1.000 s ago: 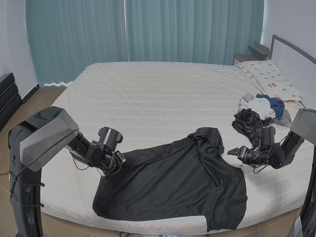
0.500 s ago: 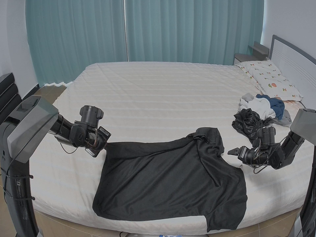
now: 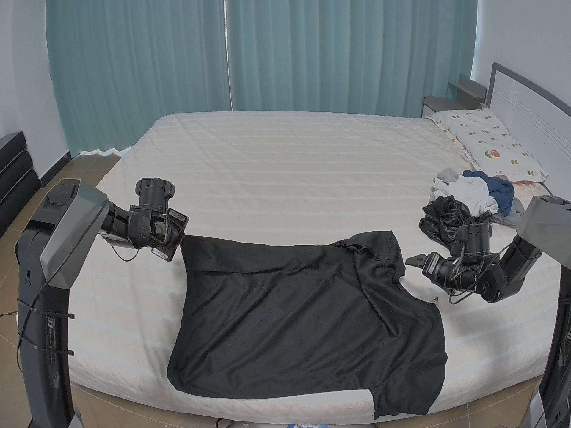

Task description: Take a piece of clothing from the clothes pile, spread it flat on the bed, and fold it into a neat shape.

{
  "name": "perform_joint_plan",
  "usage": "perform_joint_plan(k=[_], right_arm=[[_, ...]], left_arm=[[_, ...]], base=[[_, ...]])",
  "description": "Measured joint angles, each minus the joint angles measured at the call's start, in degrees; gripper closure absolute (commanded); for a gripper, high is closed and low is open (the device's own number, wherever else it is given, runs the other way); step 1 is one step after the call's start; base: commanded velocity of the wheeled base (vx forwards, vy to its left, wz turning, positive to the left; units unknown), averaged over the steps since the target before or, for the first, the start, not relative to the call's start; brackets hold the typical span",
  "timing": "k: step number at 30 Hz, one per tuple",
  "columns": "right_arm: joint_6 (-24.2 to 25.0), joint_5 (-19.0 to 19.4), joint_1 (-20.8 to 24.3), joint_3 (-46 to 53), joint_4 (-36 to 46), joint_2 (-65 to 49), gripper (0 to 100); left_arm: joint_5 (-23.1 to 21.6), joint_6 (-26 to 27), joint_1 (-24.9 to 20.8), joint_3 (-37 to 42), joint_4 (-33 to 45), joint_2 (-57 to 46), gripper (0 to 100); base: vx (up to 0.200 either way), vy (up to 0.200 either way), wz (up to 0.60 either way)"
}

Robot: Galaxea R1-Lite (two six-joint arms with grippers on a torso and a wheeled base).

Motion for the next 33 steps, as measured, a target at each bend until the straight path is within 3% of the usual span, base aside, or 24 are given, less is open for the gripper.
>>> perform_joint_plan(k=[11, 12, 20, 33], right_arm=[[0.93, -6.62, 3.41, -16.40, 6.02, 9.01, 0], [0.85, -6.95, 3.74, -17.75, 7.01, 9.85, 100], [0.33, -9.53, 4.69, -27.23, 10.19, 15.60, 100], [0.68, -10.23, -0.63, -38.40, 3.60, 19.10, 100]], left_arm=[[0.16, -0.29, 0.85, -2.56, -0.06, 2.96, 100], [0.18, -0.29, 0.89, -2.58, -0.06, 3.07, 100], [0.18, -0.22, 0.96, -2.83, -0.13, 3.56, 100], [0.29, -0.18, 1.19, -2.89, -0.37, 3.84, 100]], base=[[0.000, 0.000, 0.00], [0.000, 0.000, 0.00], [0.000, 0.000, 0.00], [0.000, 0.000, 0.00]])
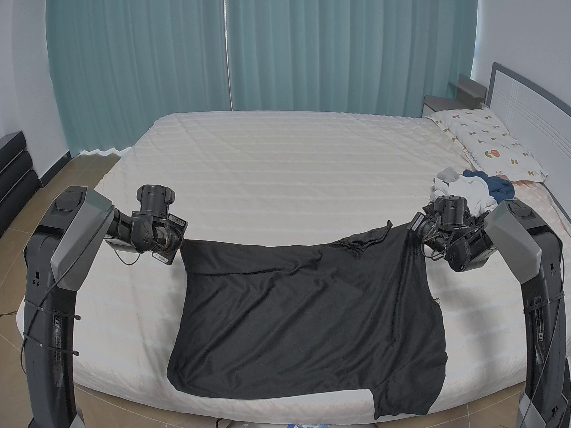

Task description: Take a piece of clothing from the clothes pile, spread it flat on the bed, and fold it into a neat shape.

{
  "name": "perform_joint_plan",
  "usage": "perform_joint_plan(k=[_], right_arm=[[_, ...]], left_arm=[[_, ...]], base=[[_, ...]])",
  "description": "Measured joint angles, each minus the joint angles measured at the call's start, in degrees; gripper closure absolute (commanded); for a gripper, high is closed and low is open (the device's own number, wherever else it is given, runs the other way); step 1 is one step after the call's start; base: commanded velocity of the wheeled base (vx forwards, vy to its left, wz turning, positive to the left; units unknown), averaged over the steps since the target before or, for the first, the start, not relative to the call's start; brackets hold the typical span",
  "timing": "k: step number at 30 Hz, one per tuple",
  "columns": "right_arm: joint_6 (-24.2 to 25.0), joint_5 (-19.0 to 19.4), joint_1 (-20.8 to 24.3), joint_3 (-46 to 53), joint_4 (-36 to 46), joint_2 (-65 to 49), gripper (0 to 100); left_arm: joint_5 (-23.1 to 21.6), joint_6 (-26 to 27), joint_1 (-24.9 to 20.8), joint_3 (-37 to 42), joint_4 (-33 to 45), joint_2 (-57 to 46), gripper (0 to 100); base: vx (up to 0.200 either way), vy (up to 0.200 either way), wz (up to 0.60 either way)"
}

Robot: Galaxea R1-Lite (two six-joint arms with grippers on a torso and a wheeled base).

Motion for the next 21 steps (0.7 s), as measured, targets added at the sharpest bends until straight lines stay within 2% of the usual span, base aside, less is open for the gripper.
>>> perform_joint_plan(k=[5, 10, 11, 12, 13, 21], right_arm=[[-1.28, 1.02, -0.69, -2.40, -0.20, 1.82, 100], [-3.15, 0.34, -0.83, -3.94, -0.28, 4.66, 100], [-3.32, 0.15, -0.90, -4.19, -0.24, 5.21, 0], [-3.47, 0.04, -0.94, -4.41, -0.22, 5.63, 0], [-3.58, 0.00, -0.96, -4.55, -0.15, 5.95, 0], [-3.58, -1.48, -1.05, -4.55, 0.38, 5.52, 0]], left_arm=[[0.00, 0.76, -0.01, 0.00, -0.11, 0.06, 100], [-0.05, 2.51, 0.02, 0.00, -0.21, 0.28, 100], [-0.07, 3.17, 0.07, 0.00, -0.16, 0.38, 100], [-0.10, 3.77, 0.10, 0.00, -0.11, 0.46, 100], [-0.16, 4.18, 0.13, 0.02, -0.07, 0.52, 0], [-0.18, 4.62, 0.18, 0.00, 0.12, 0.91, 0]], base=[[0.000, 0.000, 0.00], [0.000, 0.000, 0.00], [0.000, 0.000, 0.00], [0.000, 0.000, 0.00], [0.000, 0.000, 0.00], [0.000, 0.000, 0.00]])
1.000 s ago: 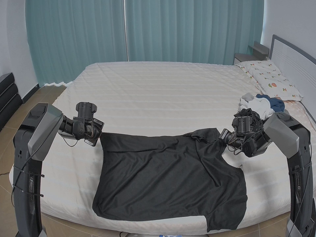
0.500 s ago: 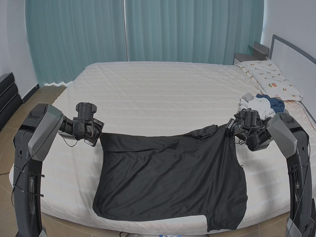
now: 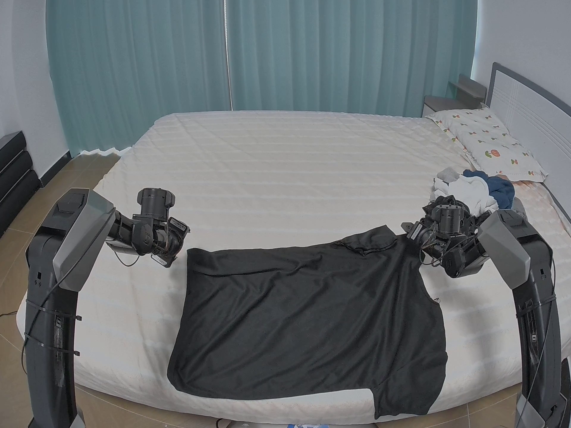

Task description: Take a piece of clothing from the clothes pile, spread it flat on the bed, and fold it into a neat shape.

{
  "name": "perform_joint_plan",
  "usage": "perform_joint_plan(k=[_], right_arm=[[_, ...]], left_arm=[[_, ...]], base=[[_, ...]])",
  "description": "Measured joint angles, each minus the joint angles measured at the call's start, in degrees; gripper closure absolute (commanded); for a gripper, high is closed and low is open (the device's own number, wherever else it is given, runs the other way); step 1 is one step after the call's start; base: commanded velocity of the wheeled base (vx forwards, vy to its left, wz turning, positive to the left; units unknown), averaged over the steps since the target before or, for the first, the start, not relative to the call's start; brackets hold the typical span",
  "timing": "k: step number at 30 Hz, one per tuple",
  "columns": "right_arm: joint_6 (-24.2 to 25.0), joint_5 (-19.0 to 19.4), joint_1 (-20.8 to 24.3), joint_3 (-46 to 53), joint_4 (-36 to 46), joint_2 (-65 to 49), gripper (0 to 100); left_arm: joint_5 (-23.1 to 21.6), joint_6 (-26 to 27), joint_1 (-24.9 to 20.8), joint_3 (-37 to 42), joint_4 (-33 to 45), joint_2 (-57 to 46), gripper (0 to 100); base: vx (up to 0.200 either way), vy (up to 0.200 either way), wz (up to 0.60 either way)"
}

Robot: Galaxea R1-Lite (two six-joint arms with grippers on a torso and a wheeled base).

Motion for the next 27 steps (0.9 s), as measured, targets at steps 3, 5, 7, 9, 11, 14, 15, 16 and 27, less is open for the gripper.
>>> perform_joint_plan(k=[3, 5, 7, 9, 11, 14, 15, 16, 27], right_arm=[[0.13, -0.51, 0.00, 0.13, 0.13, -1.99, 0], [0.27, -0.65, 0.02, 0.33, 0.49, -3.75, 0], [0.44, -0.68, 0.22, 0.99, 1.69, -5.90, 0], [0.66, -0.68, 0.78, 1.82, 3.10, -7.86, 0], [1.01, -0.55, 1.96, 2.73, 4.44, -9.65, 0], [2.00, 0.00, 3.52, 3.28, 6.79, -11.64, 0], [2.40, 0.20, 3.95, 3.23, 7.89, -12.03, 0], [2.88, 0.41, 4.44, 3.08, 9.23, -12.36, 0], [9.69, 1.45, 10.53, -4.22, 20.86, -7.51, 0]], left_arm=[[-0.28, -0.27, 0.06, 0.13, 0.05, -0.01, 0], [-0.77, -0.49, 0.12, 0.46, 0.07, -0.12, 0], [-1.69, -0.66, 0.34, 1.13, 0.02, -0.45, 0], [-3.74, -0.82, 0.61, 2.17, -0.04, -1.02, 0], [-6.27, -0.93, 0.85, 3.74, -0.11, -1.88, 0], [-10.28, -0.99, 1.41, 6.36, -1.27, -3.51, 0], [-11.73, -1.01, 1.63, 7.47, -1.95, -4.08, 0], [-13.30, -1.04, 1.90, 8.90, -2.83, -4.75, 0], [-18.60, -0.33, 3.29, 19.27, -13.17, -9.83, 0]], base=[[0.000, 0.000, 0.00], [0.000, 0.000, 0.00], [0.000, 0.000, 0.00], [0.000, 0.000, 0.00], [0.000, 0.000, 0.00], [0.000, 0.000, 0.00], [0.000, 0.000, 0.00], [0.000, 0.000, 0.00], [0.000, 0.000, 0.00]])
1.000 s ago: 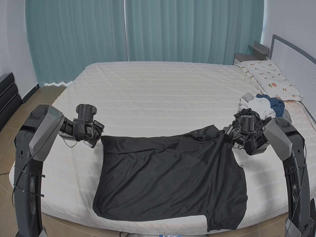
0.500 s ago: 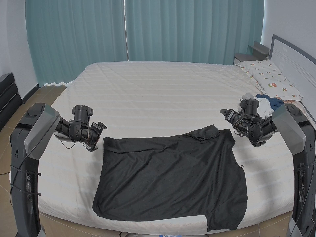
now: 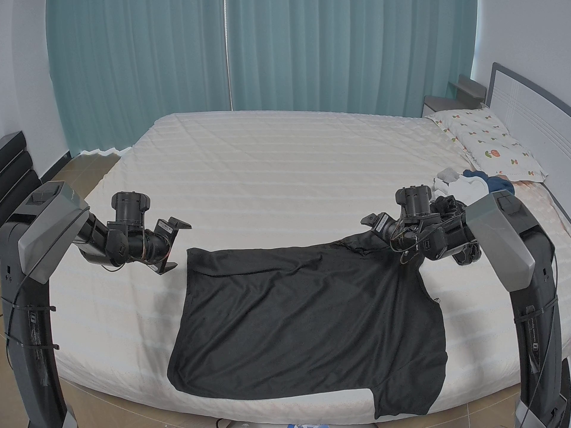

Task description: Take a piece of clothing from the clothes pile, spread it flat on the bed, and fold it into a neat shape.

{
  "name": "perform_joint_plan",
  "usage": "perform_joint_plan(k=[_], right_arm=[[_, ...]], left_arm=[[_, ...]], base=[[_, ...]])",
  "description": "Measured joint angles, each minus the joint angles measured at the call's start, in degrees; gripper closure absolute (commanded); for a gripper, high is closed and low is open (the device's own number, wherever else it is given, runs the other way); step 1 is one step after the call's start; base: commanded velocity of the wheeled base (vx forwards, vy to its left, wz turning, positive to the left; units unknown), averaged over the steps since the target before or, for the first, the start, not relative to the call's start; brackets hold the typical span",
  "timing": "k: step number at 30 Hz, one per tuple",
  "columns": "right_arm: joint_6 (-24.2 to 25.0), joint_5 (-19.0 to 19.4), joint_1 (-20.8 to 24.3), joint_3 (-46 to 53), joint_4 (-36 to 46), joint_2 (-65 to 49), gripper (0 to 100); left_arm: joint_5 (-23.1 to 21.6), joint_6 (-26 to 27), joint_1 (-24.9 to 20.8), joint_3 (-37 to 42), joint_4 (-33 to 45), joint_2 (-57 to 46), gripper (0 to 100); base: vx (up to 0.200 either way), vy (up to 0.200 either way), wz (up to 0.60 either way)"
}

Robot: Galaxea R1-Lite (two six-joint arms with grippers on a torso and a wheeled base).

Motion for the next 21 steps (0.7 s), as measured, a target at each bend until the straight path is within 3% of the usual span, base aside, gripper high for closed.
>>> perform_joint_plan(k=[7, 16, 21], right_arm=[[0.82, -0.07, 1.22, -5.71, 3.83, 4.74, 0], [5.44, -0.38, 1.43, -16.02, 10.64, 9.92, 0], [6.40, -0.82, 1.49, -18.63, 10.24, 13.29, 0]], left_arm=[[-0.05, 0.24, 0.05, 0.77, -0.30, -0.68, 0], [0.71, 0.60, -0.30, 0.82, -0.33, -0.84, 0], [0.88, 0.63, -0.34, 0.85, -0.34, -0.84, 0]], base=[[0.000, 0.000, 0.00], [0.000, 0.000, 0.00], [0.000, 0.000, 0.00]])
